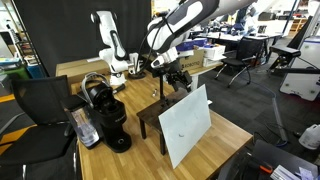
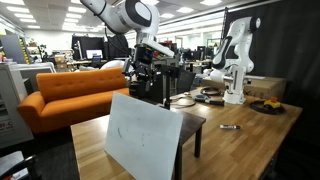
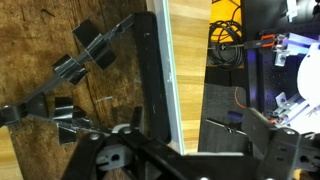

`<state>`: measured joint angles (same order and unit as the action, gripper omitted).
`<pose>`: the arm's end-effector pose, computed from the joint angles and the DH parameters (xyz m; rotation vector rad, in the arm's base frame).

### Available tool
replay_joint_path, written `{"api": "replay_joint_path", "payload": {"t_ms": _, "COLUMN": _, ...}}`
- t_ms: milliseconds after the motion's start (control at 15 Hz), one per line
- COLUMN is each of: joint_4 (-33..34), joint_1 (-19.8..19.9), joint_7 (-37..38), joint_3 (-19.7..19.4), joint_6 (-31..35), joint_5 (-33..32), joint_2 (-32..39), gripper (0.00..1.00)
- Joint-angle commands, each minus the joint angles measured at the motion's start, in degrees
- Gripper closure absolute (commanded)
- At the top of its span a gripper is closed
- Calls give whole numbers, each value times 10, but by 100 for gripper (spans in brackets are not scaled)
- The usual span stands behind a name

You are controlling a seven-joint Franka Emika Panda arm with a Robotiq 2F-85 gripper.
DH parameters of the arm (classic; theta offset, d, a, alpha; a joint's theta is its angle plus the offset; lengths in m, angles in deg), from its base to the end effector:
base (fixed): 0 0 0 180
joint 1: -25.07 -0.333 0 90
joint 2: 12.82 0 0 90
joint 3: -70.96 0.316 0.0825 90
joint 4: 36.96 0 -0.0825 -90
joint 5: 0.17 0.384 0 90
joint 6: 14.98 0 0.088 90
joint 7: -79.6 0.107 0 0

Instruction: Place the whiteboard on the stand

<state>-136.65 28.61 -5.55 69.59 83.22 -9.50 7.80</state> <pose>0.6001 -0.0657 0.3461 -2.1876 -1.9483 0.5762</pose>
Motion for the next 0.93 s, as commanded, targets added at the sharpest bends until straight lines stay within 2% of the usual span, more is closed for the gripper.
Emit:
{"api": "replay_joint_path", "payload": {"t_ms": 0, "joint_4": -41, "joint_1": 13, "joint_7": -8, "joint_3": 12, "joint_6": 40, "joint_5": 20, "joint_2": -16, "gripper": 0}}
{"api": "replay_joint_path", "payload": {"t_ms": 400, "joint_4": -94, "joint_1": 12, "joint_7": -13, "joint_3": 14, "joint_6": 91, "joint_5": 22, "joint_2": -24, "gripper": 0}}
{"api": "replay_joint_path", "payload": {"t_ms": 867, "joint_4": -127, "joint_1": 11, "joint_7": -15, "joint_3": 14, "joint_6": 120, "joint_5": 21, "joint_2": -39, "gripper": 0}}
